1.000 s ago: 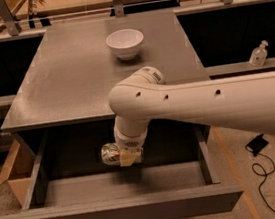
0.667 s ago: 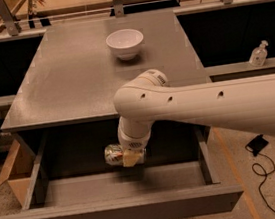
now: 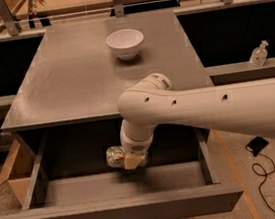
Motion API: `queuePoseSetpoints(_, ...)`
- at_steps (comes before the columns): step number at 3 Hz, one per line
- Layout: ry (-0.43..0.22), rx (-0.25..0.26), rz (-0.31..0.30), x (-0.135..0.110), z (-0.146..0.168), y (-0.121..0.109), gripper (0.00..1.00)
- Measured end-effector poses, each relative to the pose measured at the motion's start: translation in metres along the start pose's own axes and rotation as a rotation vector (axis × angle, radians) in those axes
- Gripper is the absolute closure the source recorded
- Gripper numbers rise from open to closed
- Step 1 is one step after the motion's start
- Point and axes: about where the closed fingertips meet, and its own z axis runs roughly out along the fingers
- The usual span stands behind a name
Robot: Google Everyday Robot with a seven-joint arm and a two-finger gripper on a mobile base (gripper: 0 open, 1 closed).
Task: Place 7up can into top drawer
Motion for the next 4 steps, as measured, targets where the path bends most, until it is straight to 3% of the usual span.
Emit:
queuePoseSetpoints(3,0.003,0.001,-0.004,-0.0006,-0.0008,0.0014,0.14)
queuePoseSetpoints(4,0.003,0.001,-0.006,-0.0008,-0.001,0.0018,0.0)
